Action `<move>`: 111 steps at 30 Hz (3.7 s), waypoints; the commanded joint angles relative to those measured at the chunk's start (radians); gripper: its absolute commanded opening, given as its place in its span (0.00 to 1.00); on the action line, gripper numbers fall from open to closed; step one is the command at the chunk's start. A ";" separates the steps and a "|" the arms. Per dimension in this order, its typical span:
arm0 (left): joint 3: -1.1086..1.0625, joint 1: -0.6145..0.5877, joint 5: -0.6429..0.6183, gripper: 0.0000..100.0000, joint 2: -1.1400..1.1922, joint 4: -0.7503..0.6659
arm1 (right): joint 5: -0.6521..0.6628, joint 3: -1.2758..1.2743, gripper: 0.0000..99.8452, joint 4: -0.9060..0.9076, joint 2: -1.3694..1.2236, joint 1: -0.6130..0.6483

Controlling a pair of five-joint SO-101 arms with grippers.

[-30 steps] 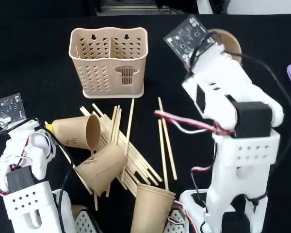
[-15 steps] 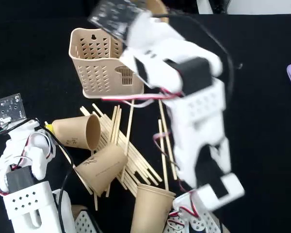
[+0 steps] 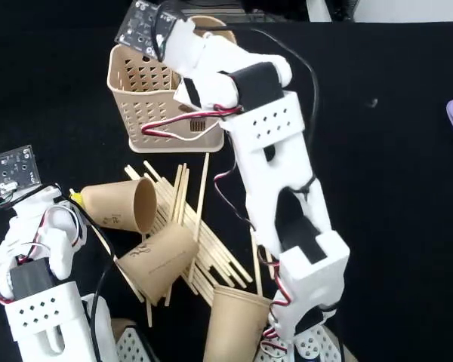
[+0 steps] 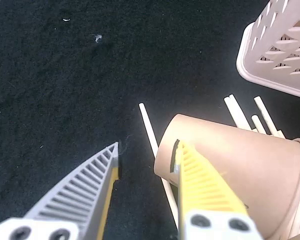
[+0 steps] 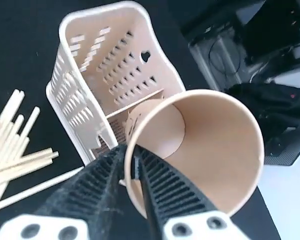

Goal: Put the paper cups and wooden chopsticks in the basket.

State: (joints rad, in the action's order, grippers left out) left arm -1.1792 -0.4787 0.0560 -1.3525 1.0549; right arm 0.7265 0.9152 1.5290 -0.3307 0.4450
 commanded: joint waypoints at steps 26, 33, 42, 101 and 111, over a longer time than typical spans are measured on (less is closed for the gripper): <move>0.010 0.001 0.000 0.19 -0.012 -0.015 | -0.186 0.125 0.19 0.238 0.291 0.034; 0.010 0.007 0.000 0.19 -0.012 -0.015 | -0.193 -0.550 0.19 0.238 0.740 0.028; 0.010 0.008 0.000 0.19 -0.012 -0.020 | -0.087 -1.354 0.19 0.229 1.059 0.035; 0.010 -0.114 -0.069 0.19 -0.012 -0.071 | 0.052 -1.577 0.01 0.238 1.058 0.391; 0.010 -0.113 -0.069 0.19 -0.012 -0.071 | 0.361 -1.351 0.01 0.236 1.055 -0.114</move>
State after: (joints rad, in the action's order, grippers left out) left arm -1.1792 -0.5831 -0.0008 -1.3525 1.0058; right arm 0.9889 -0.5332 1.7331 0.7173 0.4971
